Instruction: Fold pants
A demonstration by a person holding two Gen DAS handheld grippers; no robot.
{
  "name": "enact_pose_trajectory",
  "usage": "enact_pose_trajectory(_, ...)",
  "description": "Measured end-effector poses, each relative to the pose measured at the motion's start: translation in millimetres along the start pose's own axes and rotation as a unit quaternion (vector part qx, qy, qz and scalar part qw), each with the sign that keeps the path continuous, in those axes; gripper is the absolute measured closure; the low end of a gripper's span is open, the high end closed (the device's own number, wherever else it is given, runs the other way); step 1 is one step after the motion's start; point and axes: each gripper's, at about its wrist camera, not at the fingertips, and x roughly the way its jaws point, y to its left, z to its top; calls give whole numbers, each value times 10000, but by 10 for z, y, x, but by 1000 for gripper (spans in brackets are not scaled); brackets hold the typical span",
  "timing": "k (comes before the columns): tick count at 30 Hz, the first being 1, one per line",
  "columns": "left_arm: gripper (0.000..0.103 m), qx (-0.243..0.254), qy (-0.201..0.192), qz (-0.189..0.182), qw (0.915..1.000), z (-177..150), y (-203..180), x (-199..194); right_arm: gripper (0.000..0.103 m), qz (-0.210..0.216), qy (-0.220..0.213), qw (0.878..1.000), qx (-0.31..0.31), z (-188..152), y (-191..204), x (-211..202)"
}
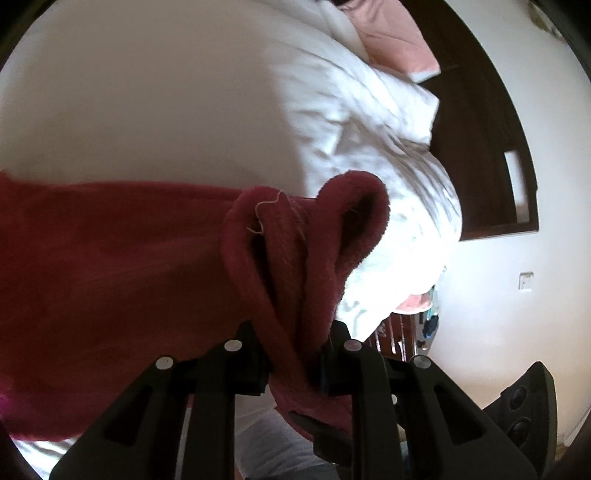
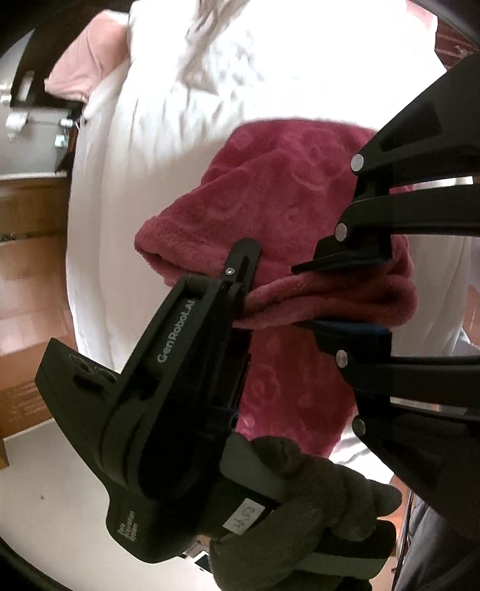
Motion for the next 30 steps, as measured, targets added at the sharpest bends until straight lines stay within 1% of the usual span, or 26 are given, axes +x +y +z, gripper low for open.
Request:
enact_pose_trajectory(1, 85, -52, -23, 20, 10000, -16, 107, -64, 81, 45, 27, 10000, -12, -34, 139, 41)
enact_pose_trajectory(3, 85, -163, -79, 63, 9998, -82, 329, -195, 81, 160, 110, 9998, -47, 3, 310, 194)
enact_pose_trajectory(9, 84, -359, -203, 189, 9990, -245, 868, -492, 81, 391, 322, 9986, -161, 127, 544, 588)
enact_pose_trajectory(13, 84, -429, -254, 256, 9984, -287, 1124, -523, 80, 491, 546, 9972, -125, 212, 637, 915)
enact_pose_trajectory(17, 83, -368, -277, 322, 9984, -281, 1300, -462, 73, 499, 704, 9962, -134, 242, 714, 1076)
enact_pose_trajectory(19, 80, -307, -287, 434, 9982, -262, 1353, -411, 66, 595, 740, 9954, -133, 273, 702, 1085)
enact_pose_trajectory(22, 73, -282, -310, 586, 9974, -264, 1447, -382, 60, 722, 804, 9941, -19, 284, 580, 1046)
enact_pose_trajectory(24, 63, -302, -320, 778, 9960, -281, 1553, -391, 60, 745, 853, 9935, 144, 267, 457, 1010)
enact_pose_trajectory(25, 52, -342, -344, 919, 9946, -265, 1550, -377, 60, 746, 877, 9929, 294, 261, 340, 978)
enact_pose_trajectory(26, 48, -417, -411, 1075, 9925, -277, 1602, -406, 60, 719, 887, 9927, 391, 242, 276, 944)
enact_pose_trajectory(27, 47, -479, -442, 1097, 9918, -284, 1627, -422, 60, 682, 890, 9926, 471, 192, 266, 886)
enact_pose_trajectory(29, 47, -683, -541, 1071, 9904, -298, 1725, -487, 60, 449, 892, 9926, 692, 139, 86, 808)
enact_pose_trajectory(30, 47, -741, -594, 1095, 9894, -324, 1745, -534, 60, 347, 894, 9926, 741, 92, 117, 742)
